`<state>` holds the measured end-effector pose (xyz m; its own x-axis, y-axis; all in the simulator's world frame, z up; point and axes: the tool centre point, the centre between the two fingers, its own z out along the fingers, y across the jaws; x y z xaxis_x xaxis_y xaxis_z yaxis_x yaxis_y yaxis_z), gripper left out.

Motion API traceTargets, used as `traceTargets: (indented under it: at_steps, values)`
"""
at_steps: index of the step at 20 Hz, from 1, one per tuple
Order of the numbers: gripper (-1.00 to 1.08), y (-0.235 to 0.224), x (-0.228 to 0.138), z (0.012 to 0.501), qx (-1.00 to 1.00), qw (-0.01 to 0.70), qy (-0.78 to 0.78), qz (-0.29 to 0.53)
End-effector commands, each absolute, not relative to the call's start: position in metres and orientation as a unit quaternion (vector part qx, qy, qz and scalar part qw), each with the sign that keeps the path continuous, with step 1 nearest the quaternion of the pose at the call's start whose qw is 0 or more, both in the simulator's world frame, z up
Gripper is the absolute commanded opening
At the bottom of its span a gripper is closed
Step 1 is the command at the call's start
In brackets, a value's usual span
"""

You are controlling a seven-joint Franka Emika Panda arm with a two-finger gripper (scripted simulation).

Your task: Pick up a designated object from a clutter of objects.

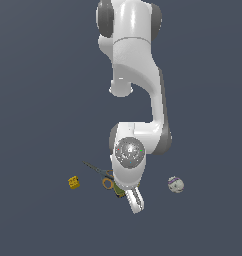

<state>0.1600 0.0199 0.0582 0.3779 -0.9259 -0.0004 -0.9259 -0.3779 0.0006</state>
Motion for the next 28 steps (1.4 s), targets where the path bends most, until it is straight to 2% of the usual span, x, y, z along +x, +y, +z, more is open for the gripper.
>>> traceTargets:
  at_steps: [1, 15, 28]
  values:
    - [-1.00, 0.020, 0.160, 0.059, 0.830, 0.000, -0.558, 0.000]
    - [-1.00, 0.018, 0.149, 0.071, 0.830, 0.000, -0.558, 0.000]
    - [-1.00, 0.006, 0.097, 0.130, 0.830, 0.000, -0.558, -0.001]
